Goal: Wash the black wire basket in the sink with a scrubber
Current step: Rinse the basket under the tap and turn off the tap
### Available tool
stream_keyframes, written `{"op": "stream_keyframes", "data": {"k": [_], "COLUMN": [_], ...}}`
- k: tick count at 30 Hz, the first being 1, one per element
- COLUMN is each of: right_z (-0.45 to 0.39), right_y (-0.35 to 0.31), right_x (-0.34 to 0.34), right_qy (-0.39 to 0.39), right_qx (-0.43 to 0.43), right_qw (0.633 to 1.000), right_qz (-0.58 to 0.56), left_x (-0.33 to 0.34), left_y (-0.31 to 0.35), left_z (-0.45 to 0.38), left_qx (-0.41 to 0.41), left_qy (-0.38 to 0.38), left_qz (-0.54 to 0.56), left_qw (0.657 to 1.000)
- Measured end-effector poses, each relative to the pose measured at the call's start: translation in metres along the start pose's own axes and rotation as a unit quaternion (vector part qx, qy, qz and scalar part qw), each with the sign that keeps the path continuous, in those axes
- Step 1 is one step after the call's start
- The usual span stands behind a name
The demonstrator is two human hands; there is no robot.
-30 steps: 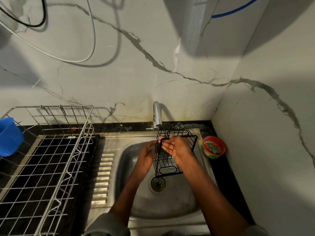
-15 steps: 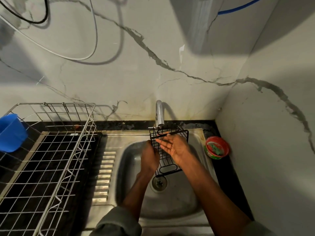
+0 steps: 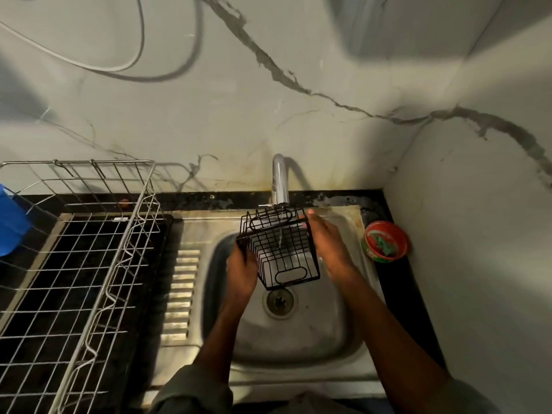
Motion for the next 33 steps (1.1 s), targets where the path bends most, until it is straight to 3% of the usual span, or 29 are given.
{"op": "stream_keyframes", "data": {"k": [4, 9, 14, 26, 33], "right_z": [0.018, 0.020, 0.016, 0.022, 0.023], "right_y": [-0.014, -0.007, 0.003, -0.012, -0.013], "right_x": [0.010, 0.017, 0.009, 0.020, 0.029], "right_qy": [-0.069, -0.040, -0.021, -0.033, -0.041], "right_qx": [-0.014, -0.007, 0.021, 0.037, 0.048], "right_qw": [0.998, 0.994, 0.985, 0.981, 0.984], "right_qz": [-0.005, -0.103, -0.169, -0.187, -0.167], "left_x": [-0.010, -0.012, 0.000, 0.040, 0.039], "left_y": [-0.010, 0.000, 0.034, 0.085, 0.079], "left_z": [0.007, 0.007, -0.005, -0.012, -0.017], "left_qx": [-0.019, -0.038, -0.016, 0.043, -0.078], "left_qy": [0.058, 0.057, 0.025, -0.065, -0.027], "left_qz": [0.043, 0.038, 0.007, 0.128, 0.199], "left_qw": [0.997, 0.997, 1.000, 0.989, 0.976]}}
Point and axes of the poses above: each hand's wrist, its own z-axis away from the middle knuckle, its own x-axis out of the palm, y = z × x, the point moved 5 cm from there along -z, towards the middle knuckle, and after that the axes turned 9 degrees about x, right-handed, at the moved point
